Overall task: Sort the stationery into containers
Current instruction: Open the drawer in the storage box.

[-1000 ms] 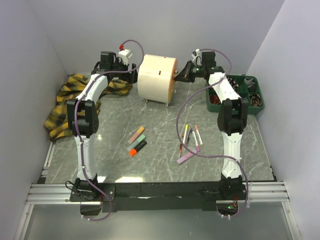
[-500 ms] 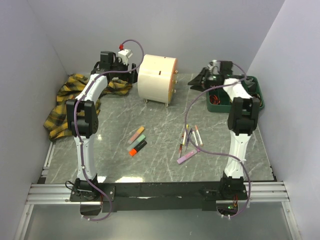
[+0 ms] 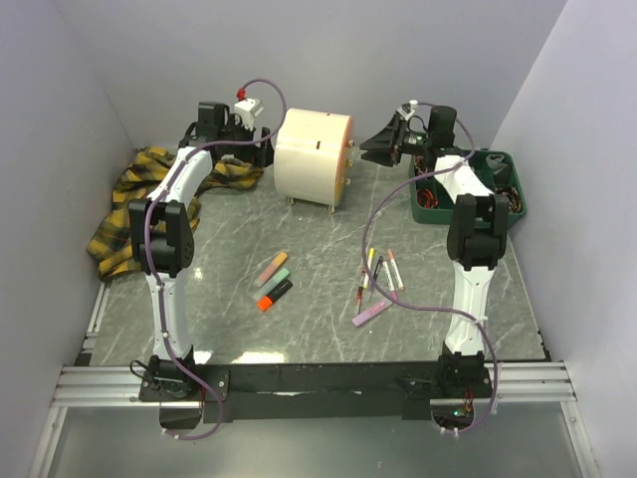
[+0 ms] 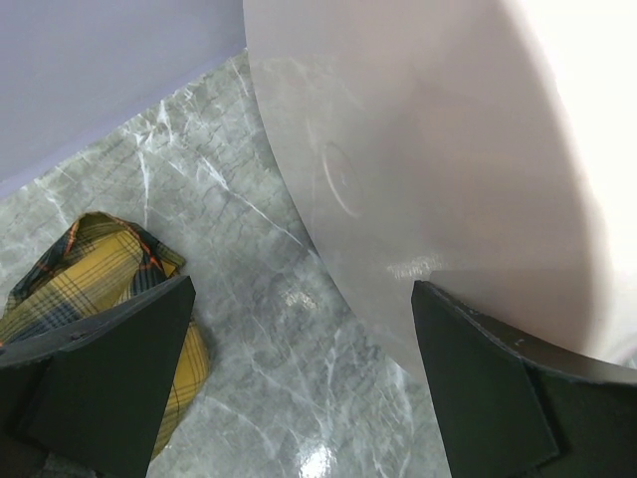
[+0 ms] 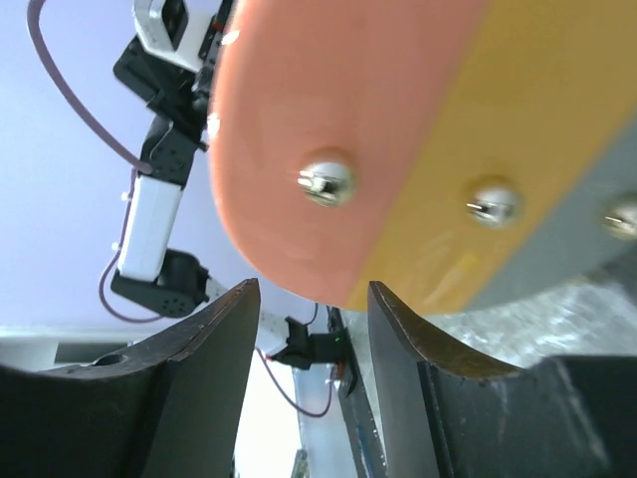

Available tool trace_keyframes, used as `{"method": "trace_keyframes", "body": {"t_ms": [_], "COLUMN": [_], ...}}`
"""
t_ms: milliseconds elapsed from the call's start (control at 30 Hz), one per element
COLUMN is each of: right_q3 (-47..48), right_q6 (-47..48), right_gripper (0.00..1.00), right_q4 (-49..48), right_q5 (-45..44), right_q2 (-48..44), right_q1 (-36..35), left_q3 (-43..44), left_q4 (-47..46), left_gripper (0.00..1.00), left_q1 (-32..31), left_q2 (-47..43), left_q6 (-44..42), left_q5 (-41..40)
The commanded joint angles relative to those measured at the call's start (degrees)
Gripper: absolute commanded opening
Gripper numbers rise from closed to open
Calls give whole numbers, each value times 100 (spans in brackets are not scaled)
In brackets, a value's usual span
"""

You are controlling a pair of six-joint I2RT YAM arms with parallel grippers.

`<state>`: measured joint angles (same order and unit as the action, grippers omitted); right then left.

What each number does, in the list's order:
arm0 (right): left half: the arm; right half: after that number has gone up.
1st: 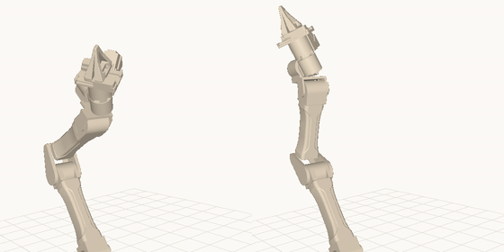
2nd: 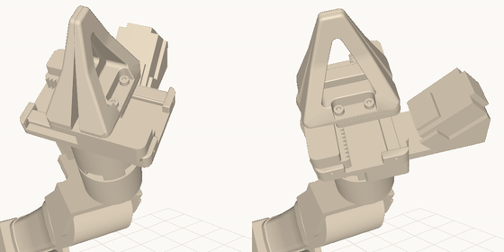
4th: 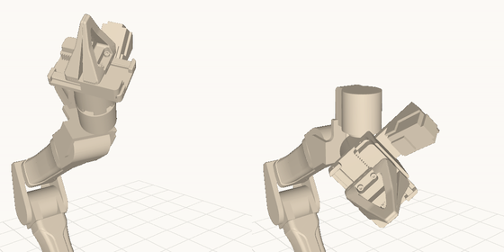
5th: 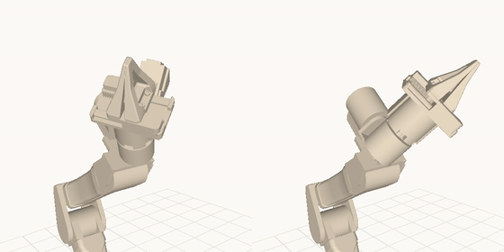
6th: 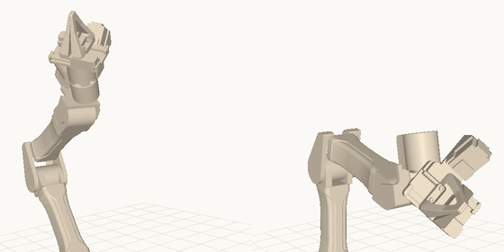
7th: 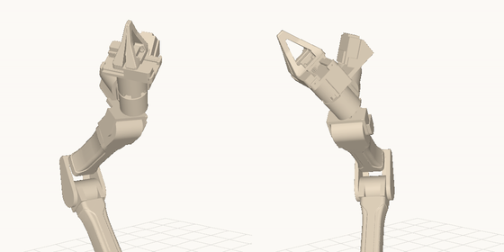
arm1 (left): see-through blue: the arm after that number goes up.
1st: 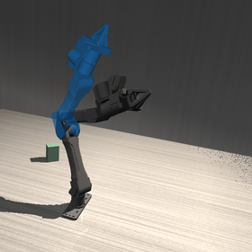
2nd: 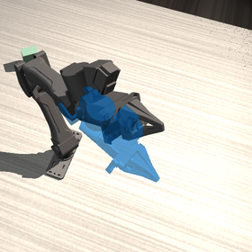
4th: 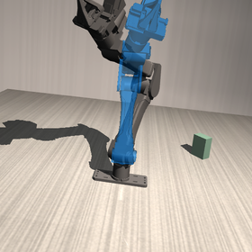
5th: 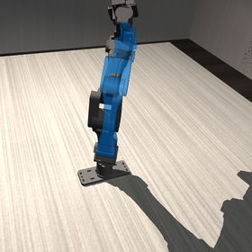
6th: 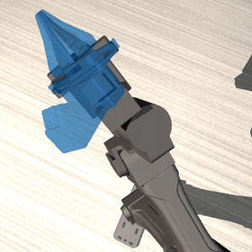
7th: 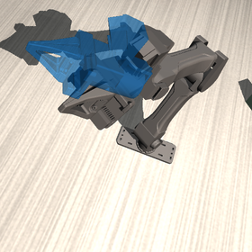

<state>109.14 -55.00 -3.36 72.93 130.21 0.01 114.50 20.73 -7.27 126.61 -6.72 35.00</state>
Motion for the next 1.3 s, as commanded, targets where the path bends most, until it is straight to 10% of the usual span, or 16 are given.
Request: {"method": "trace_keyframes", "body": {"t_ms": [0,1267], "right_q3": [344,1171], "right_q6": [-204,332], "right_gripper": [54,52], "right_q4": [-341,292], "right_q5": [170,-498], "right_q2": [-146,505], "right_q1": [25,-432], "left_q3": [-59,-191], "left_q4": [18,115], "left_gripper": [98,99], "left_q1": [15,-3], "left_q2": [-496,-532], "left_q6": [-189,-312], "left_q5": [-55,-248]}}
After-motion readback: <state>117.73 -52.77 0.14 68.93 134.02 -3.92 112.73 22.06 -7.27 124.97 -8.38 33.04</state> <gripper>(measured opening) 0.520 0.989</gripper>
